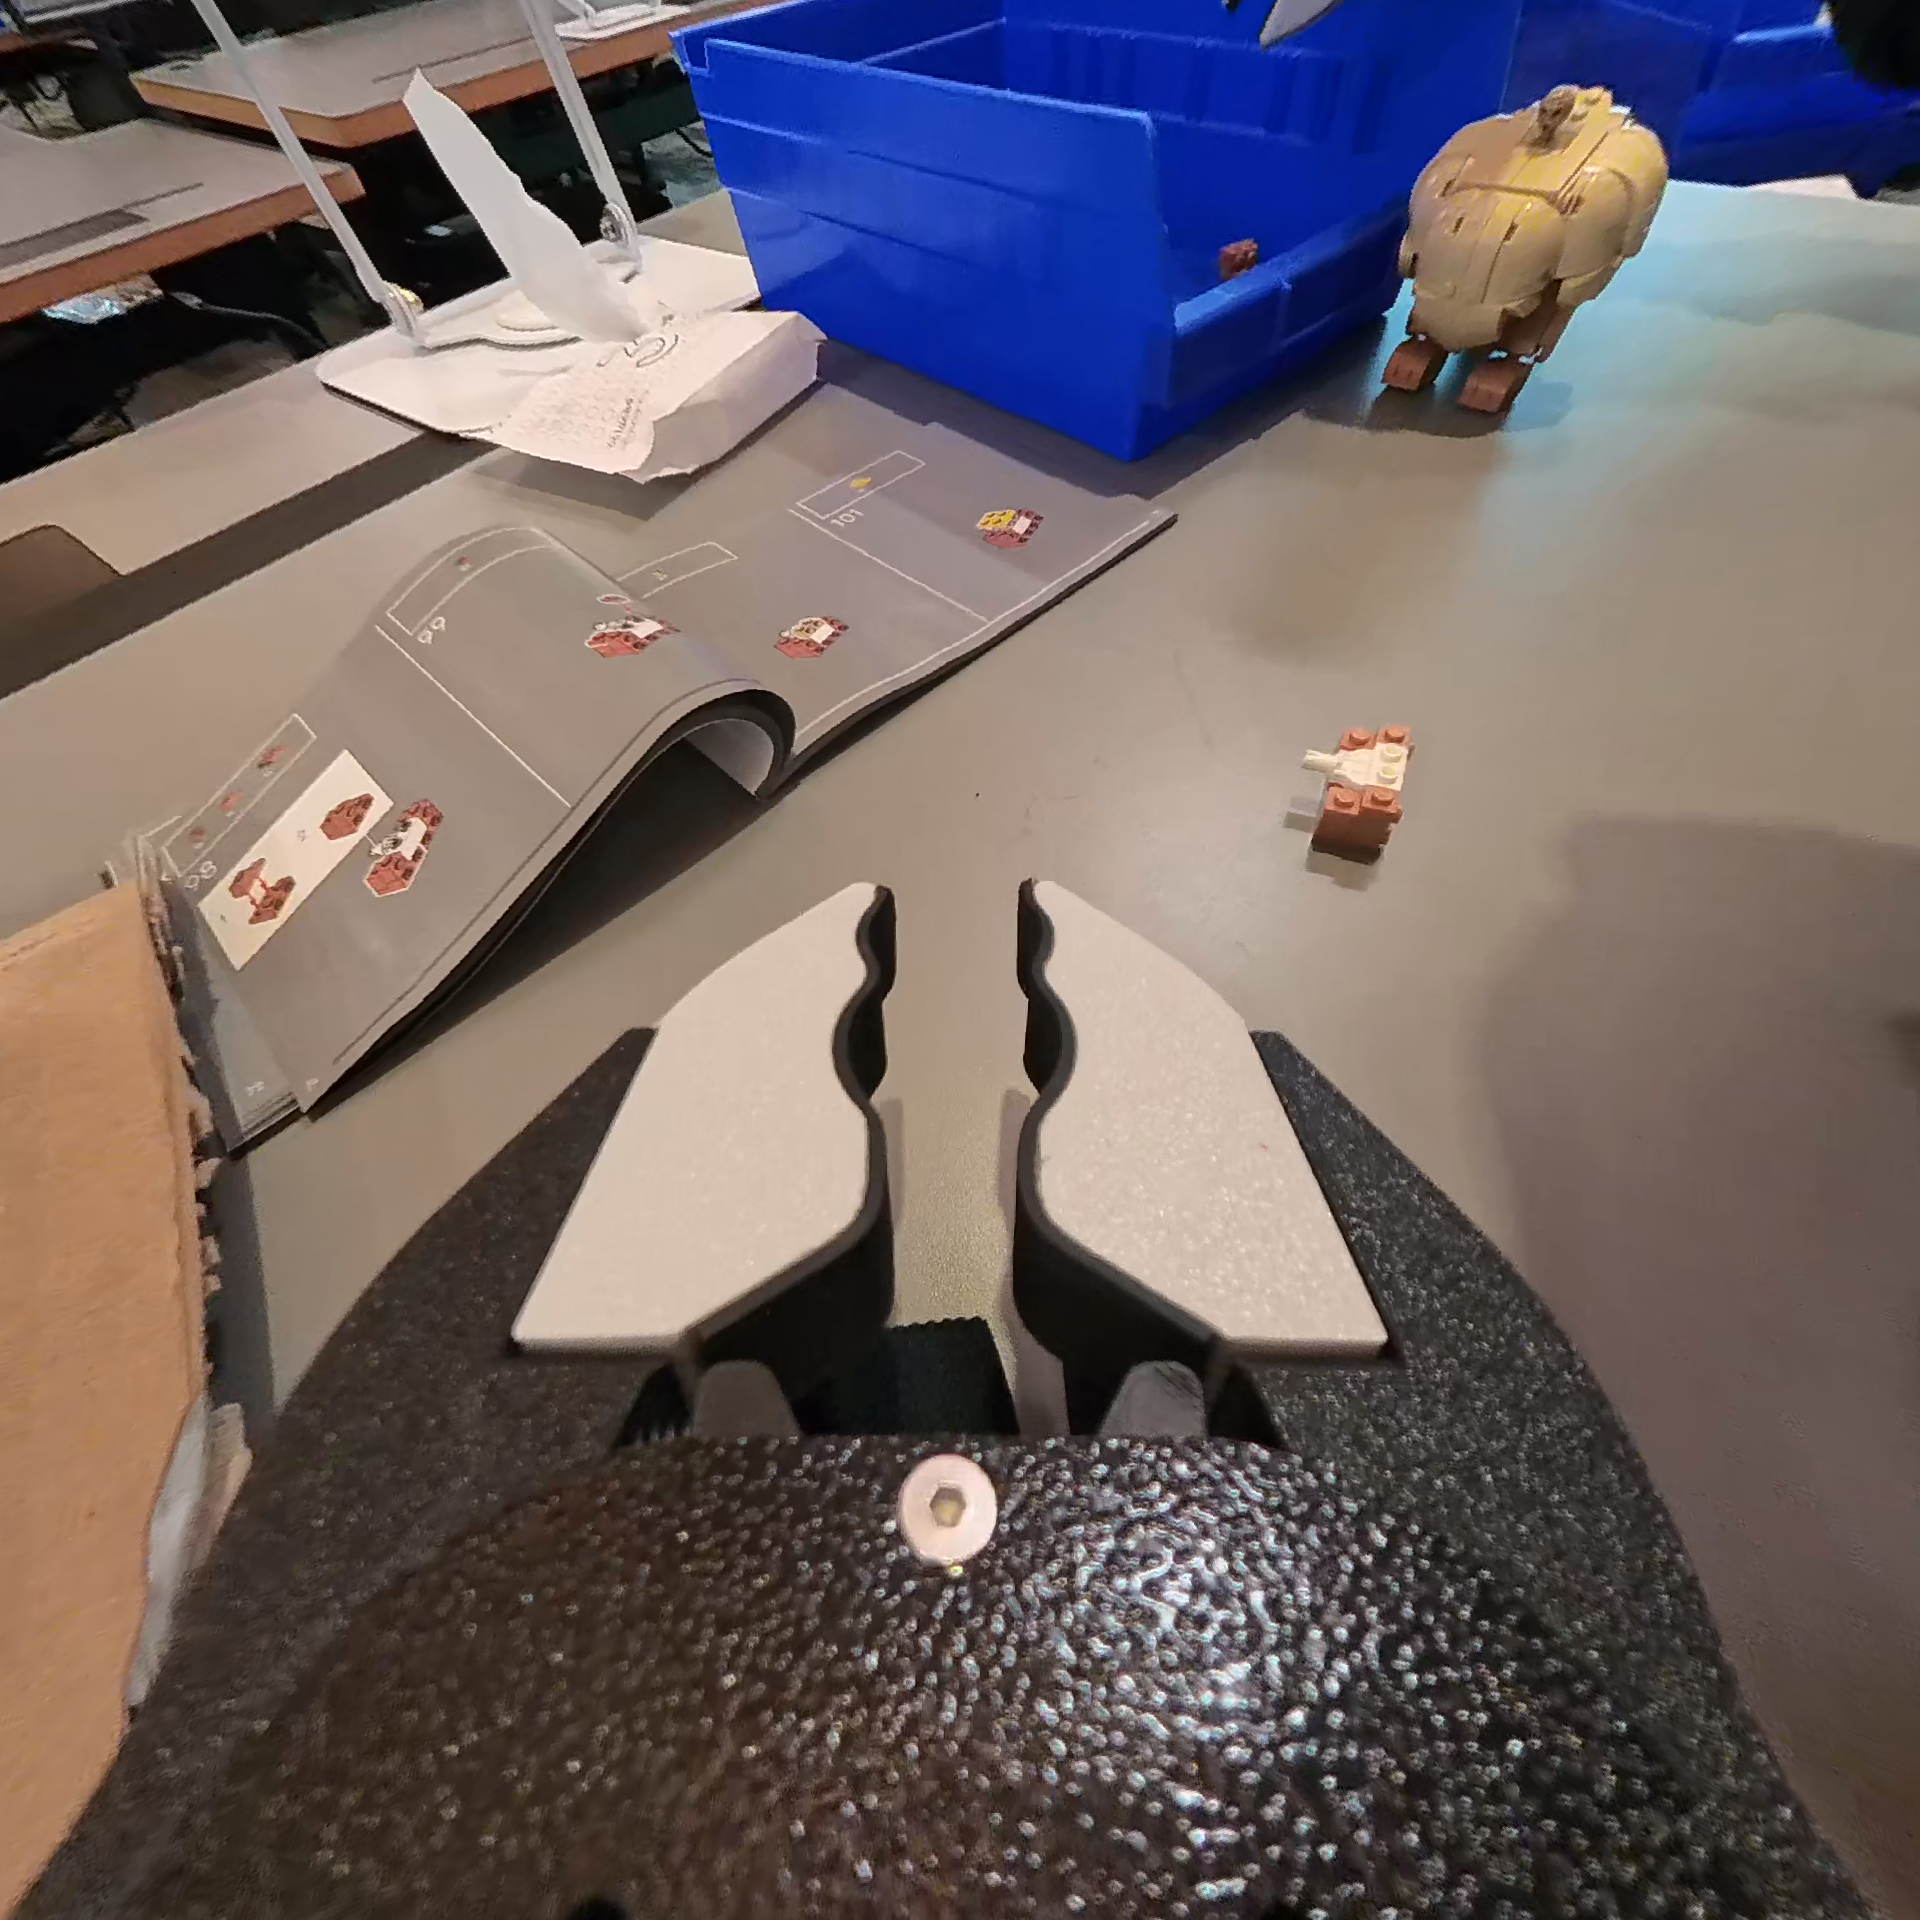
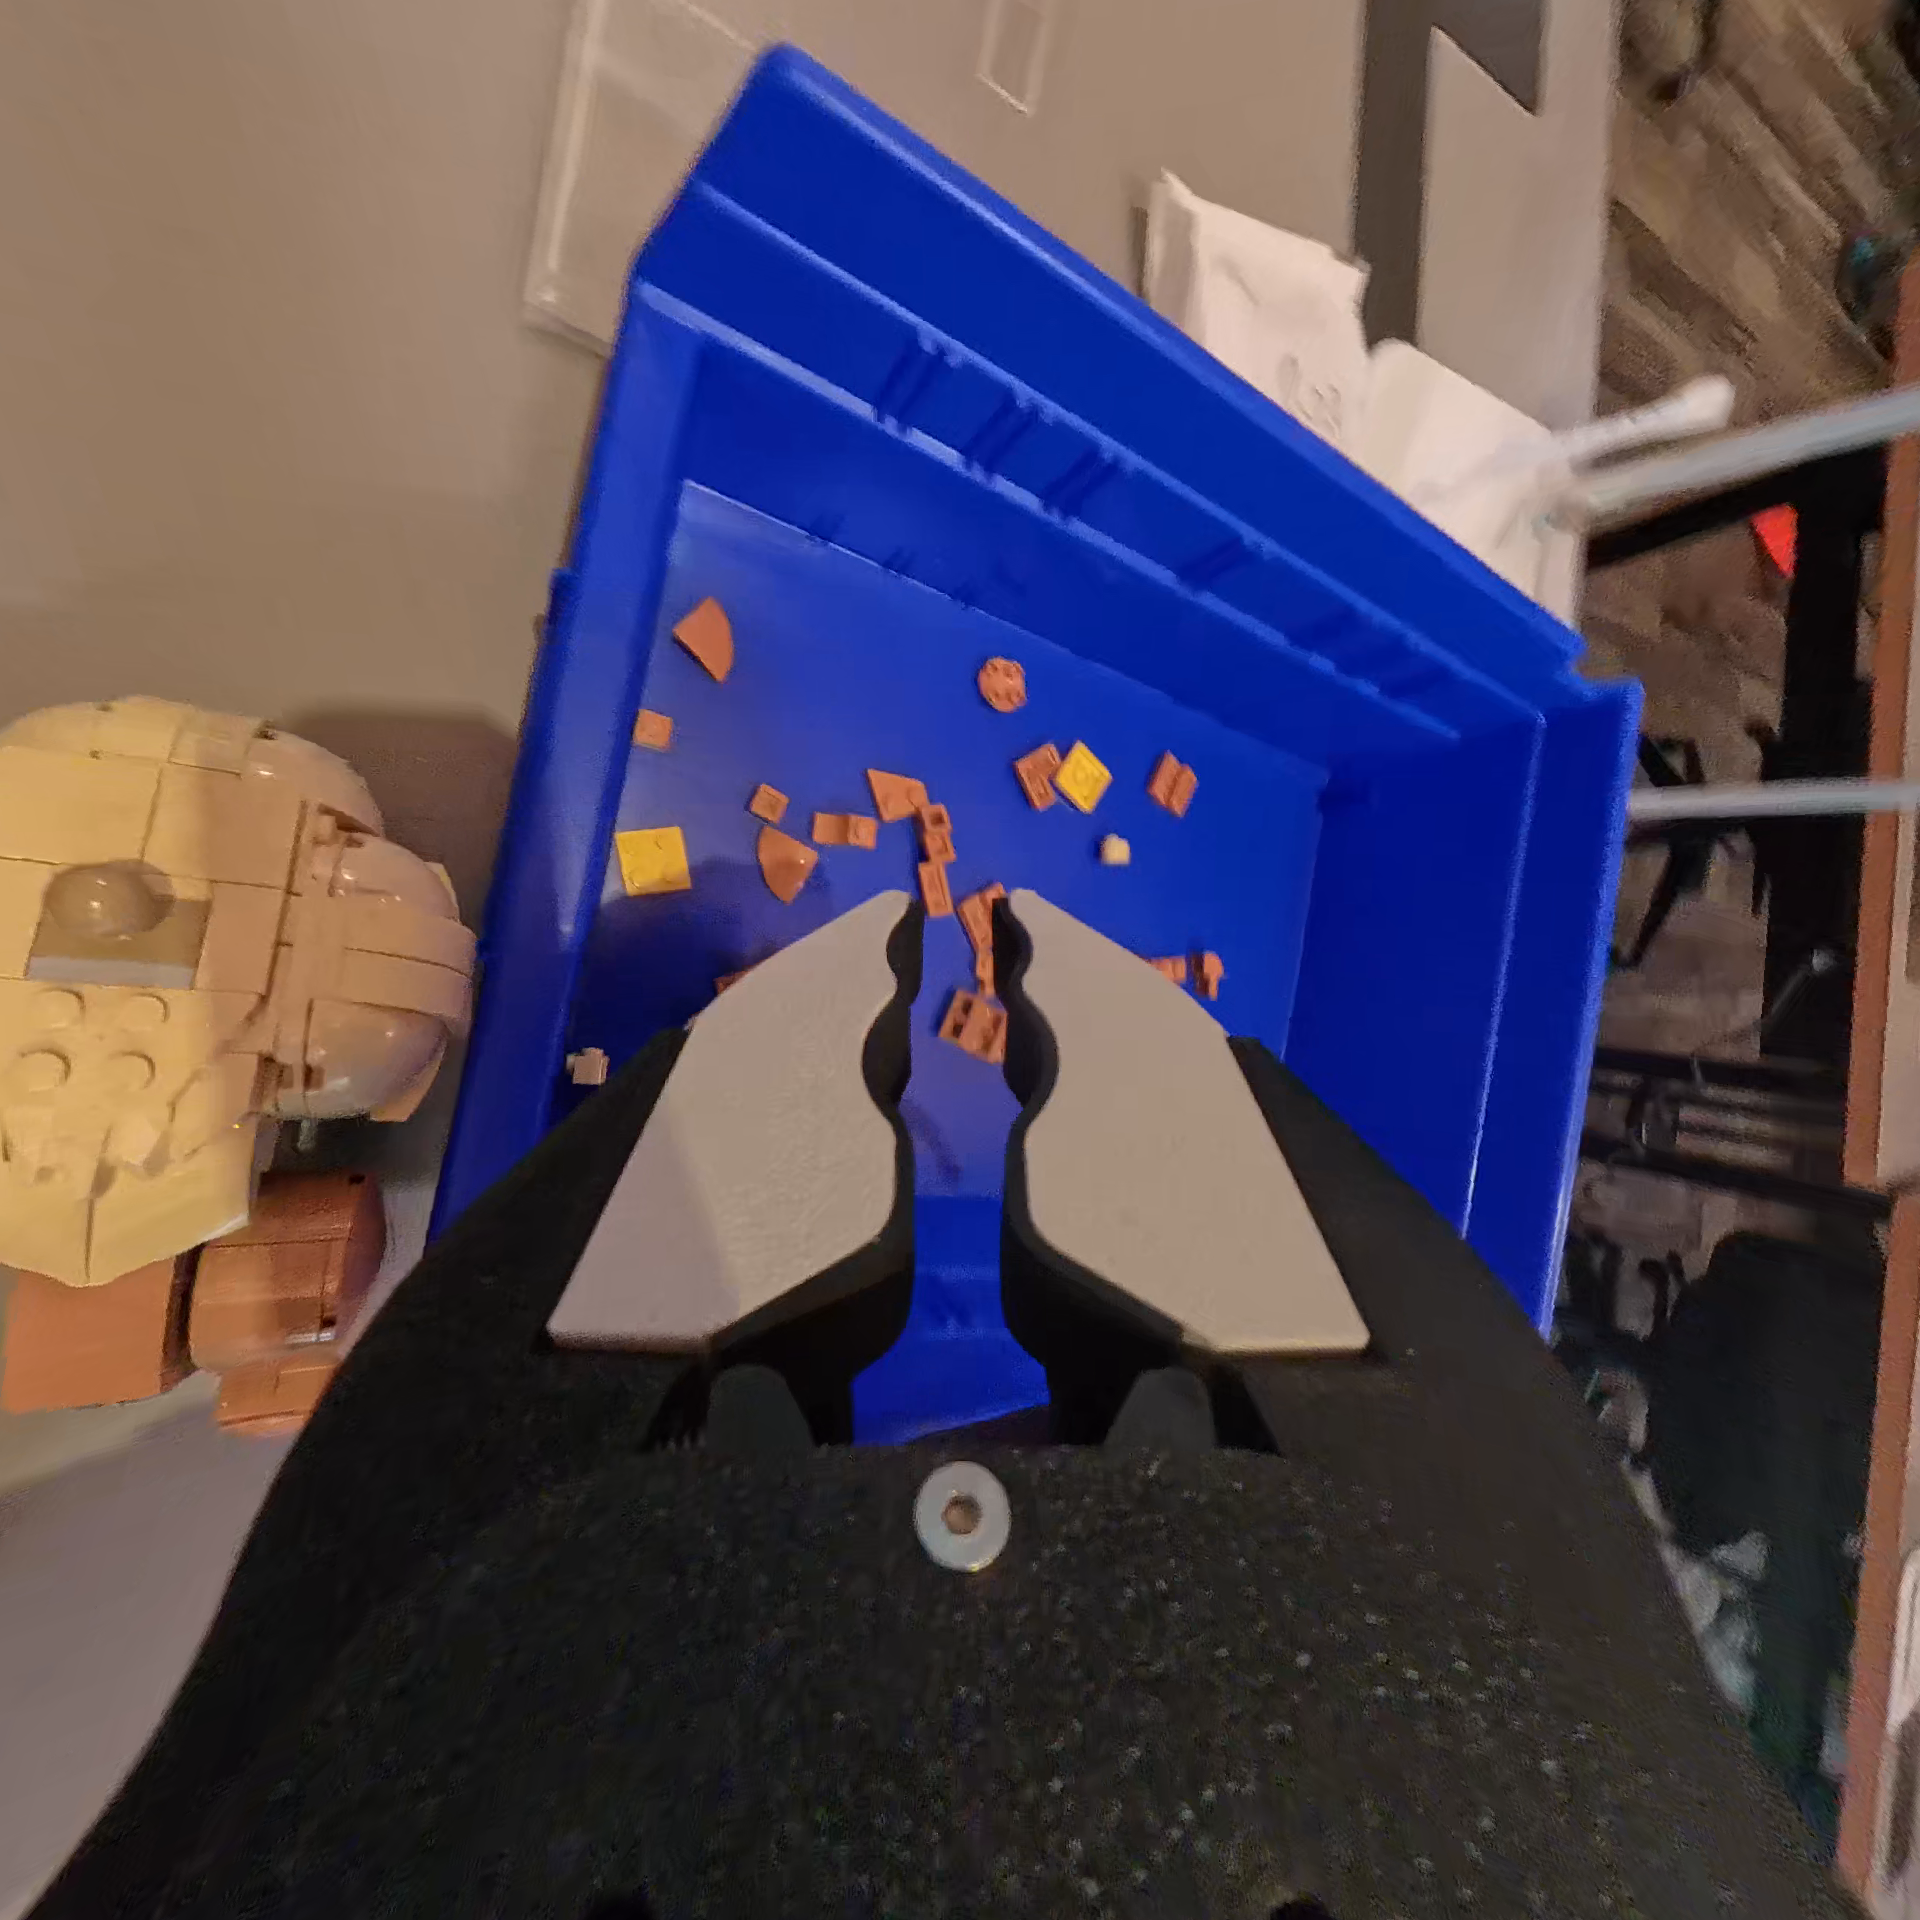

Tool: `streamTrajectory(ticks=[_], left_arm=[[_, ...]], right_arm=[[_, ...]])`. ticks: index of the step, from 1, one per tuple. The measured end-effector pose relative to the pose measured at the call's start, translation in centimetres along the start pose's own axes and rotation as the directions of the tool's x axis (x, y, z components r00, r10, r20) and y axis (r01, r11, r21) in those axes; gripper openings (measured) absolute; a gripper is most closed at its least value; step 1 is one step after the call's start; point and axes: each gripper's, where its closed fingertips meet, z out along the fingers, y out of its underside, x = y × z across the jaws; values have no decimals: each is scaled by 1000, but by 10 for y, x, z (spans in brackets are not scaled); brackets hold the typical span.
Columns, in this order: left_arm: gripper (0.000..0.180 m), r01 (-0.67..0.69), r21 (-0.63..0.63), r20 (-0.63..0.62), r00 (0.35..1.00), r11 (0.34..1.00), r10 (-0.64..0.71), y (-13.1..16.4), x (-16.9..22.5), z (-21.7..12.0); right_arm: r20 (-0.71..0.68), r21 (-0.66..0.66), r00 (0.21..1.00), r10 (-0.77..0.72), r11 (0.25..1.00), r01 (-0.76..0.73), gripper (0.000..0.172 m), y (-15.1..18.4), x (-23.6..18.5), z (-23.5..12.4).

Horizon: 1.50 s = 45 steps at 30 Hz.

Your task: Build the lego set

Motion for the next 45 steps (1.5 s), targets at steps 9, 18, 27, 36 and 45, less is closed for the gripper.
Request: streamTrajectory(ticks=[9, 18, 27, 36, 45], left_arm=[[22, -77, -92, 24, 997, 993, 80, 10, 2, 11], [22, -78, -104, 3, 997, 992, 78, 11, 3, 13], [22, -84, -93, 5, 996, 992, 85, 10, 3, 12], [22, -102, -59, 10, 995, 993, 103, 6, 4, 9], [22, -215, -103, 29, 975, 971, 219, 12, 12, 12]], right_arm=[[419, -164, 841, -341, 883, 440, 12, 3, -37, 60], [489, -124, 808, -327, 891, 436, 17, 8, -53, 74], [521, -164, 807, -278, 895, 414, 13, 18, -55, 81], [417, -146, 889, -189, 951, 271, 10, -4, -43, 70], [155, -65, 988, 13, 998, -3, 10, -129, -97, 23]])
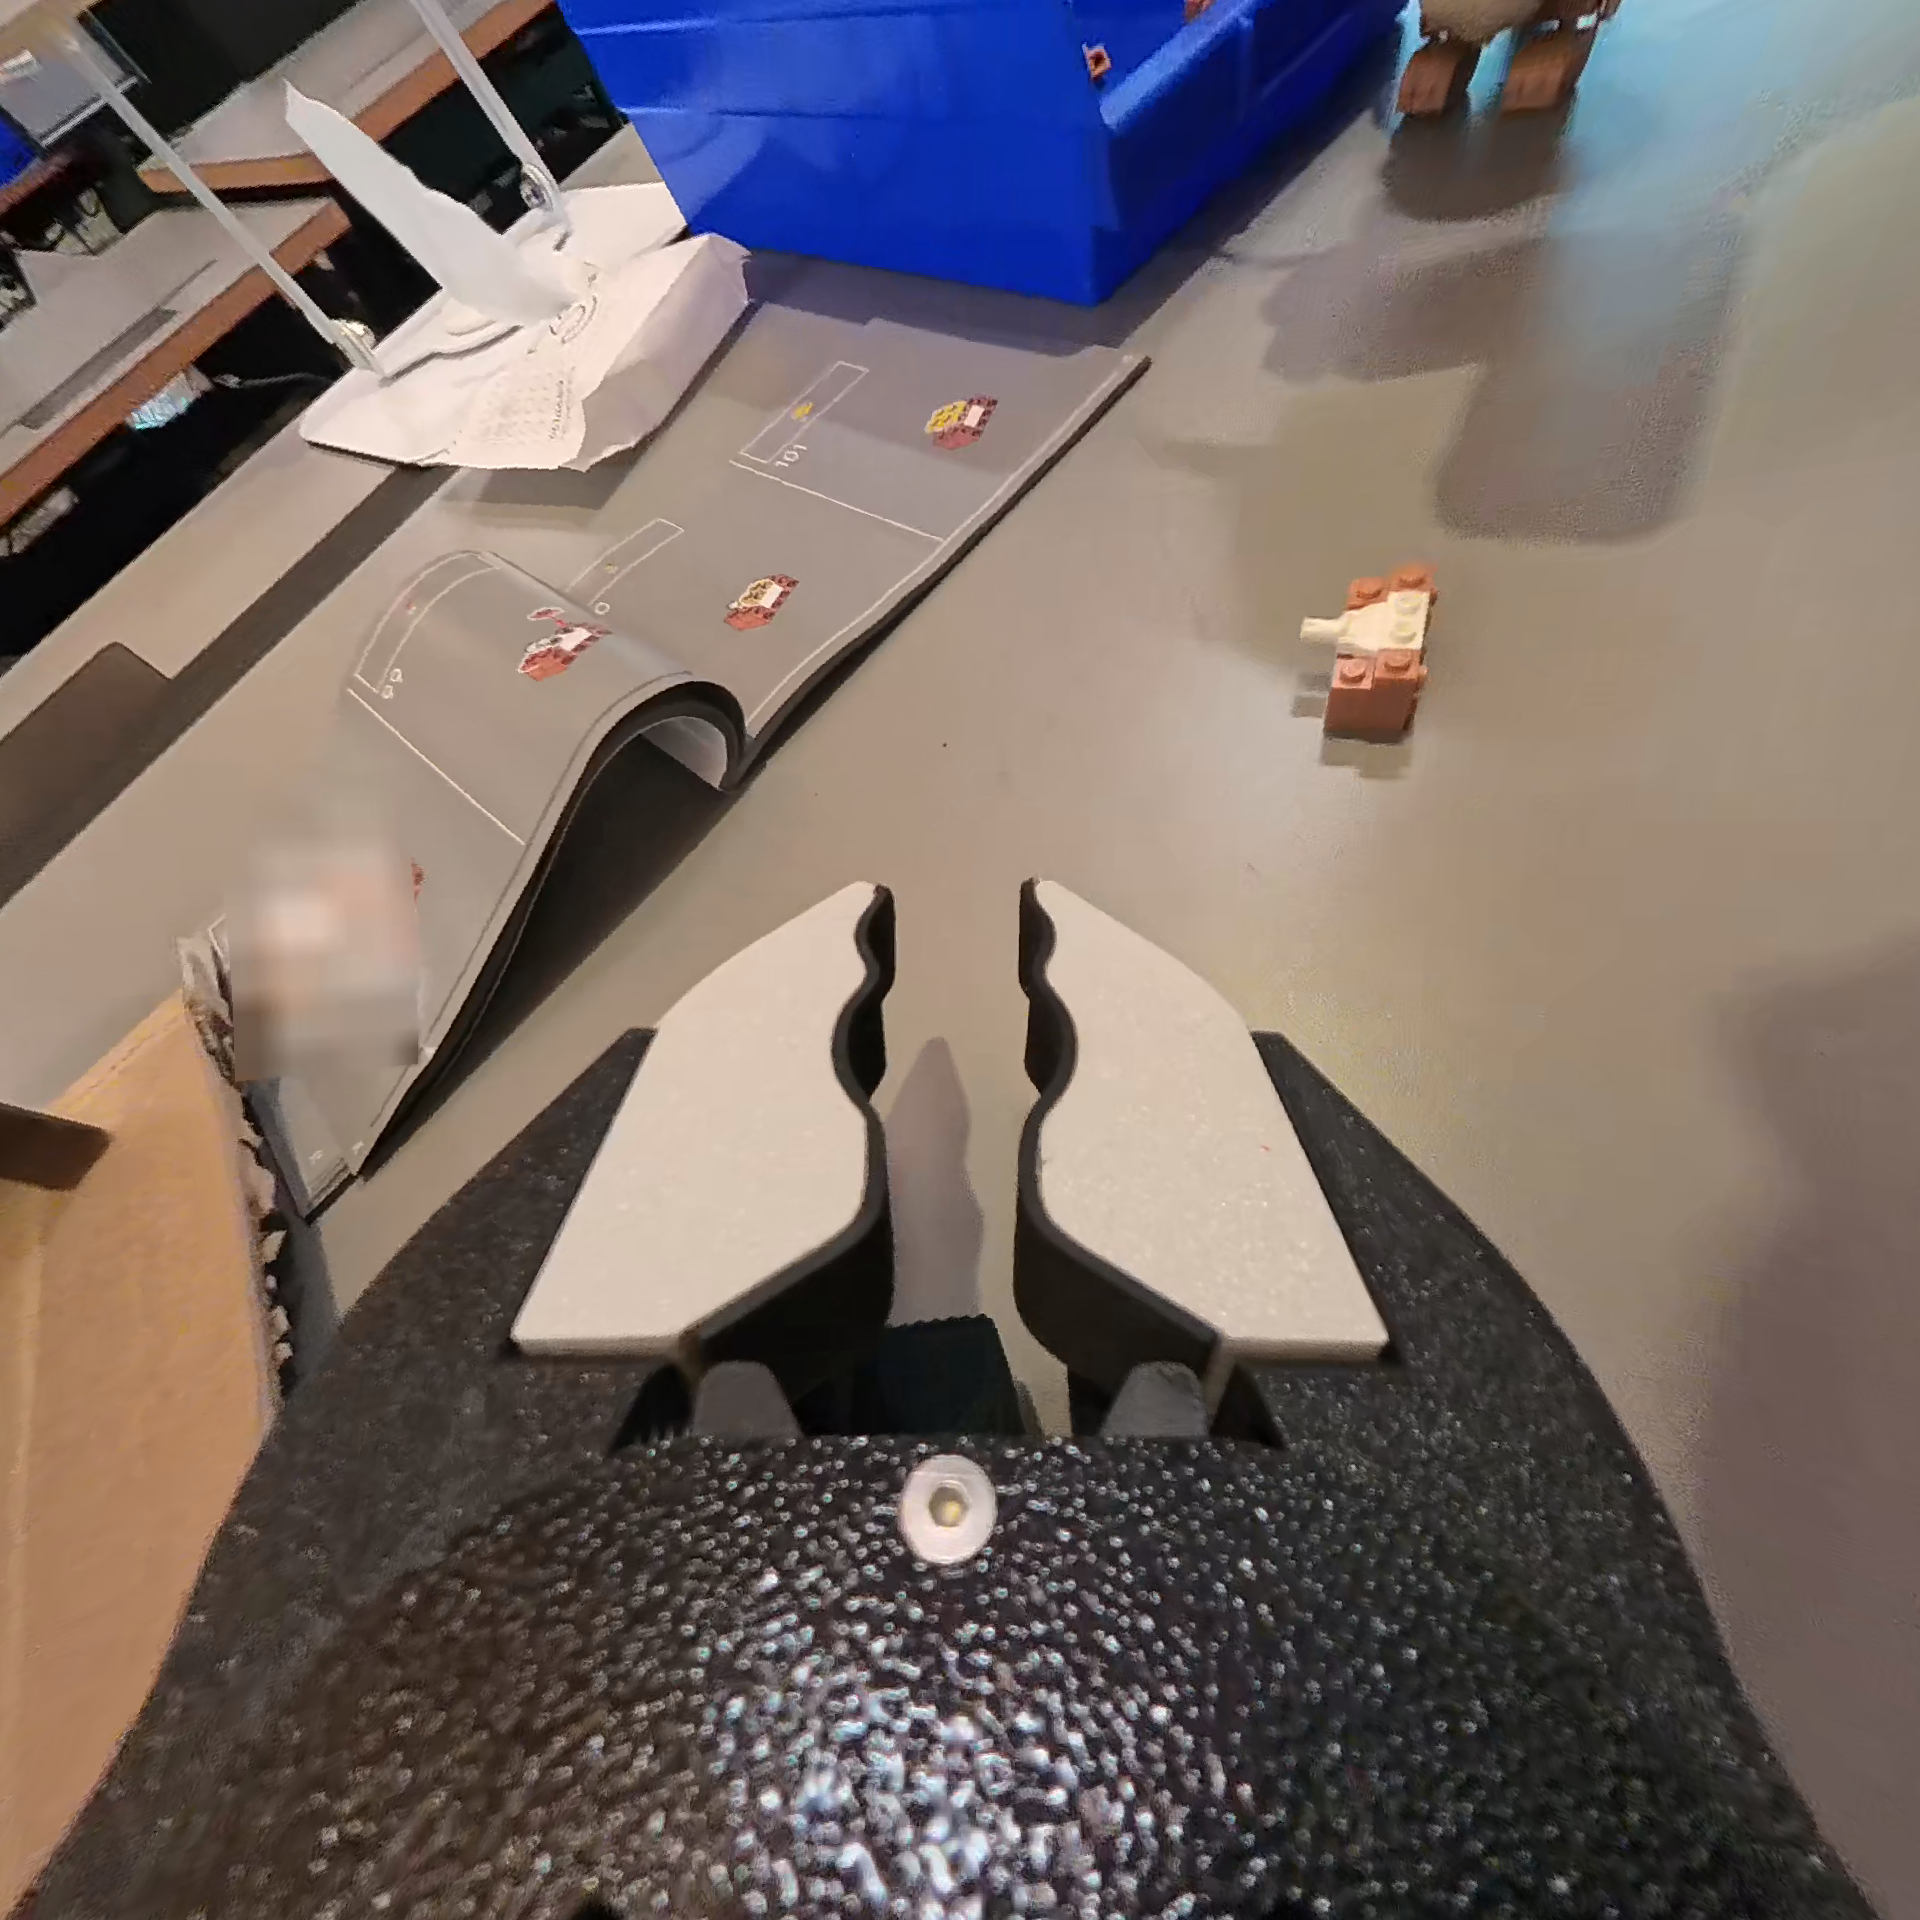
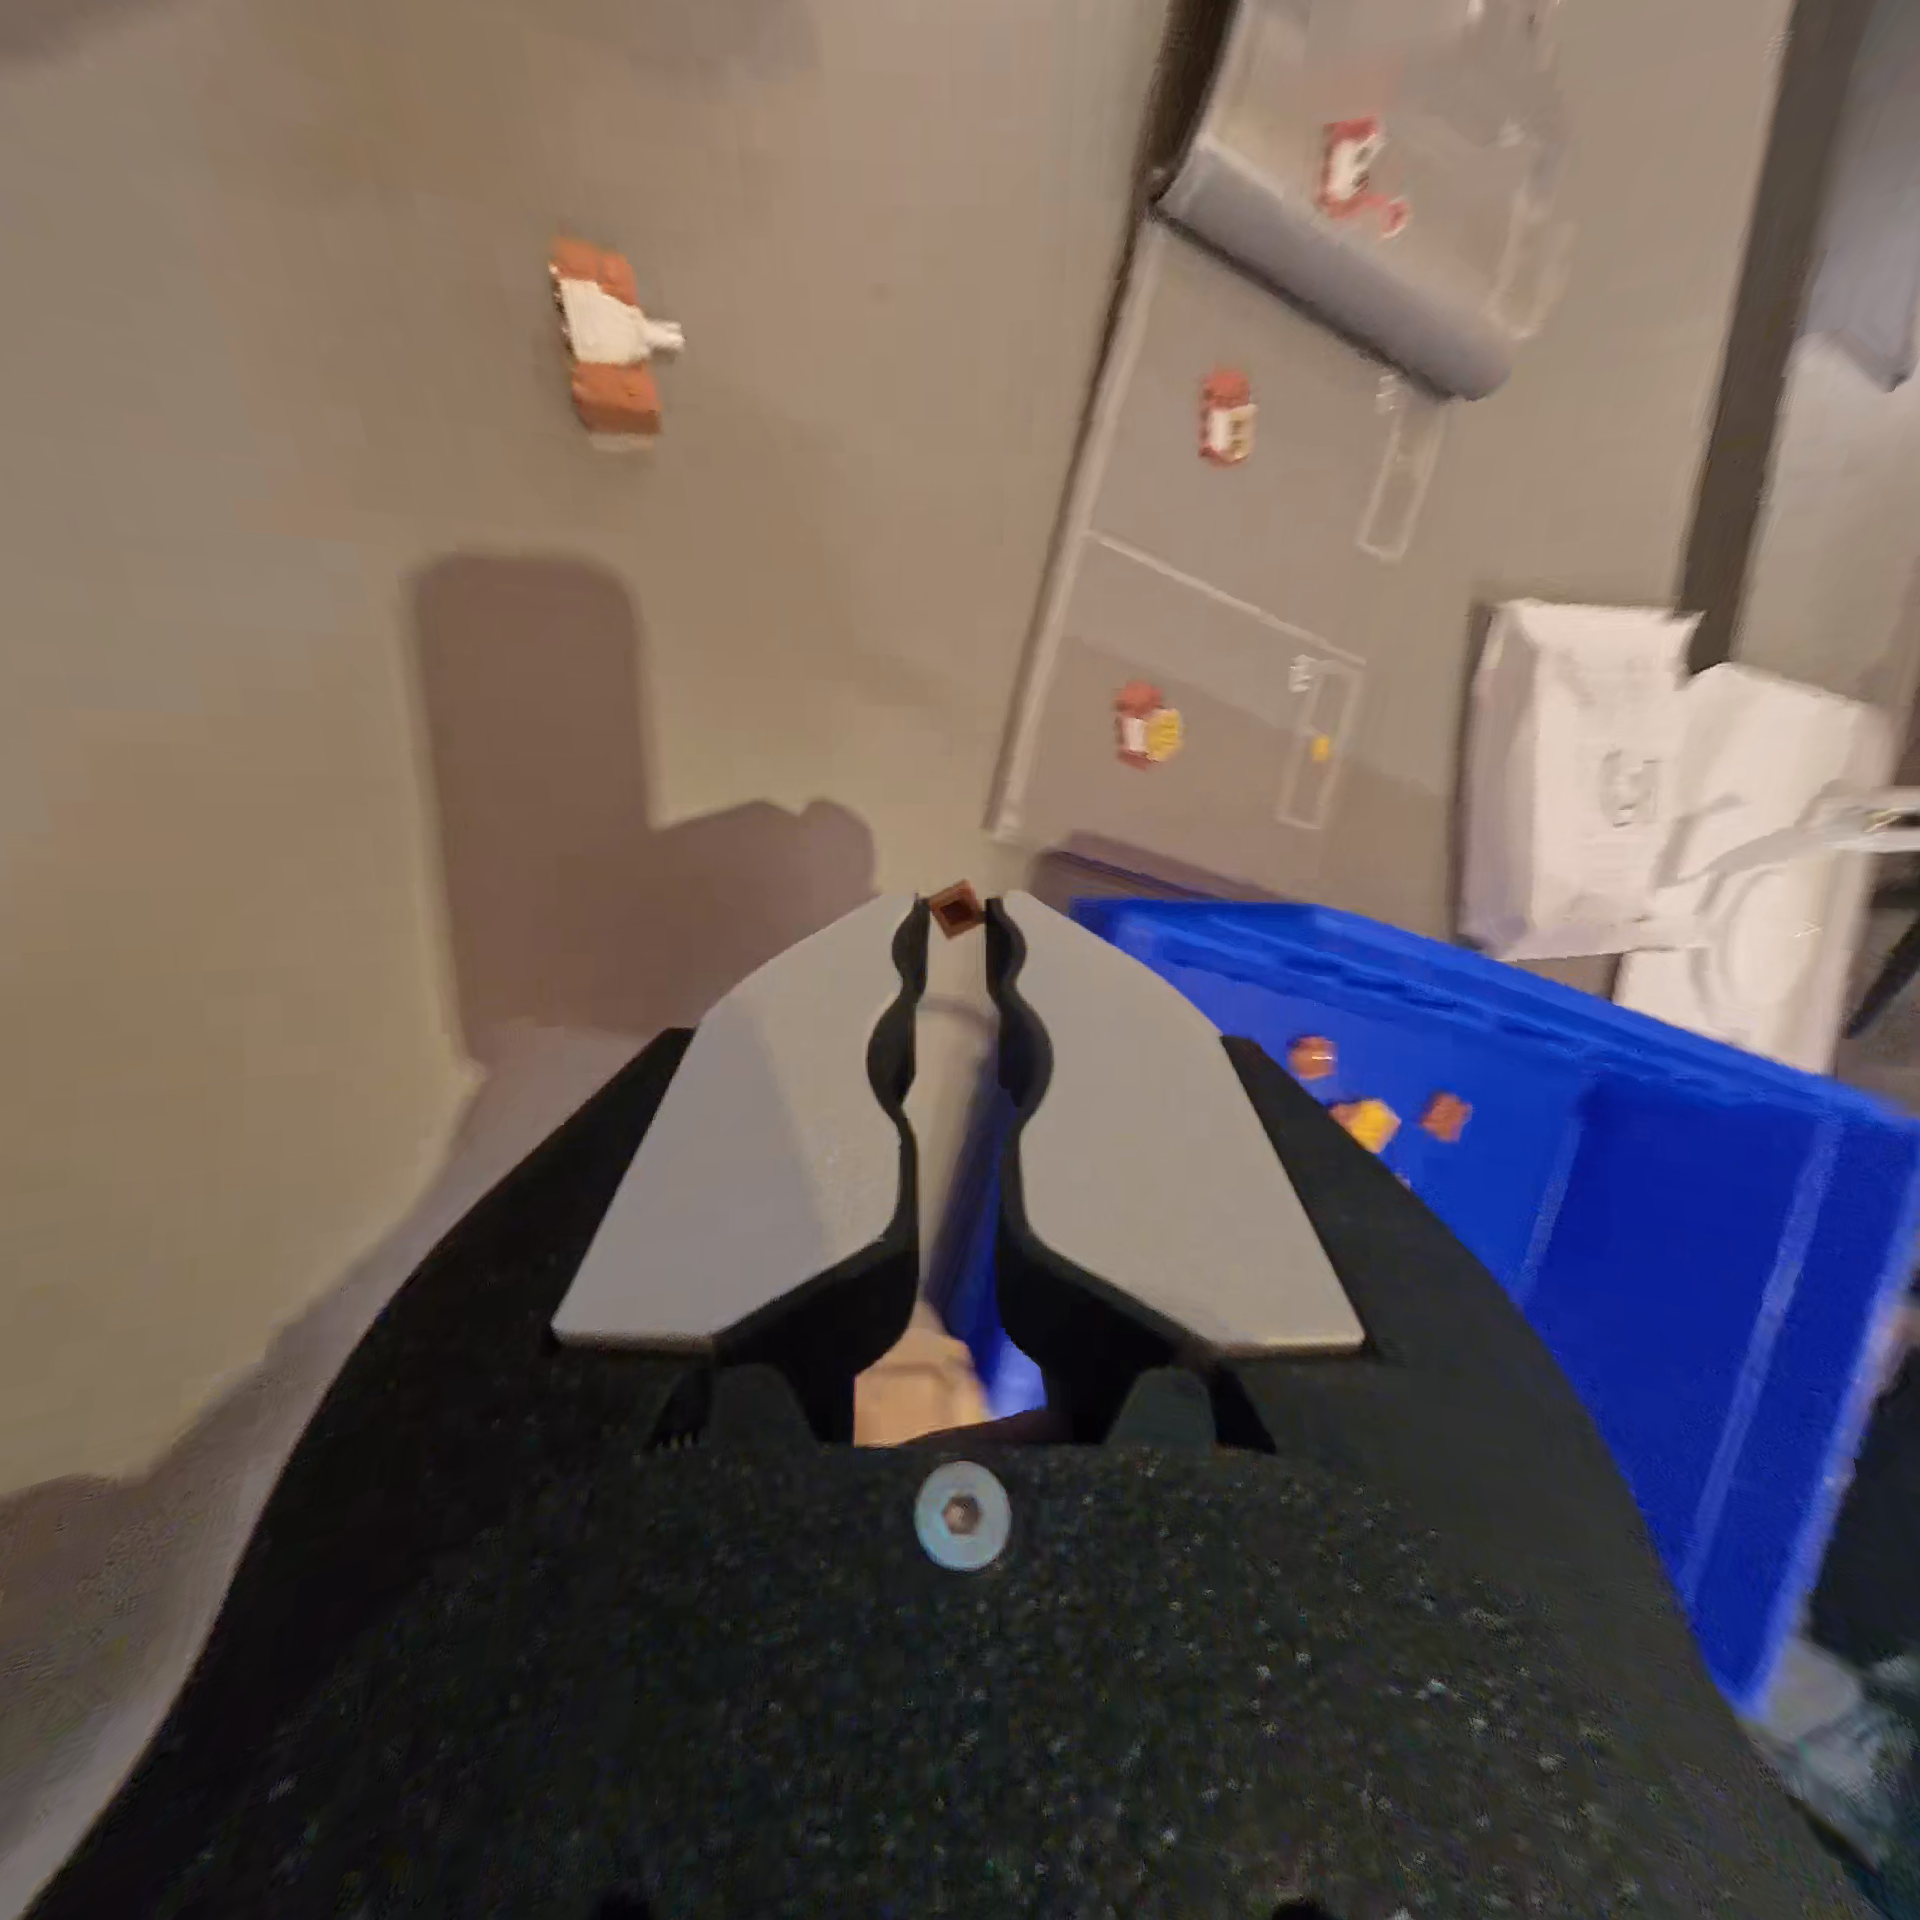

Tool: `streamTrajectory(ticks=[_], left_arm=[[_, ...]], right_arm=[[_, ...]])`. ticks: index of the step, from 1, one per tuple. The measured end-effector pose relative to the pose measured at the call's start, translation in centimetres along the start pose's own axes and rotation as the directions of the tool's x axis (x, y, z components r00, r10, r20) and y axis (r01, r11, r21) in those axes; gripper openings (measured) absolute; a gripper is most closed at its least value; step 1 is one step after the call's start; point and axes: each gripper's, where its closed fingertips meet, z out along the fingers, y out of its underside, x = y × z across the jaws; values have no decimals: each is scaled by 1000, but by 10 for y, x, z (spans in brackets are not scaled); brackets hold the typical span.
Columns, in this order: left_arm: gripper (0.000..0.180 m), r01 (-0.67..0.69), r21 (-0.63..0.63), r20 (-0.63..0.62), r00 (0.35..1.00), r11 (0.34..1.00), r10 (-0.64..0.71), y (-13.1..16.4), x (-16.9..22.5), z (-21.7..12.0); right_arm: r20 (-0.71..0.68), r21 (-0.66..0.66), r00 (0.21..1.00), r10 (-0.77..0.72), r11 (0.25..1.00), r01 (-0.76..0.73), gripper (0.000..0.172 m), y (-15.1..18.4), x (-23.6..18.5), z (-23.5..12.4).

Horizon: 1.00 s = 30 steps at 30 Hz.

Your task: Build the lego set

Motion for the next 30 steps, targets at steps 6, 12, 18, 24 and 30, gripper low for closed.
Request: streamTrajectory(ticks=[6, 12, 18, 24, 30], left_arm=[[22, -24, 15, 20, 1000, 1000, 23, -2, 0, -2], [21, -15, 35, 45, 999, 999, 13, -3, -3, -6], [21, 11, -5, 24, 1000, 1000, -11, 1, -3, -1], [21, 48, -22, 18, 999, 999, -48, 3, -8, 2], [21, 56, -25, -2, 998, 998, -56, 2, -13, 9]], right_arm=[[95, -85, 989, 113, 991, -106, 10, -22, -67, 52], [89, -71, 976, 199, 979, -193, 10, -19, -80, 78], [37, 73, 946, 322, 943, -324, 21, -16, -73, 65], [-80, 328, 874, 480, 840, -431, 21, -3, -61, 19], [-61, 502, 833, 550, 738, -450, 19, 25, -76, -14]])
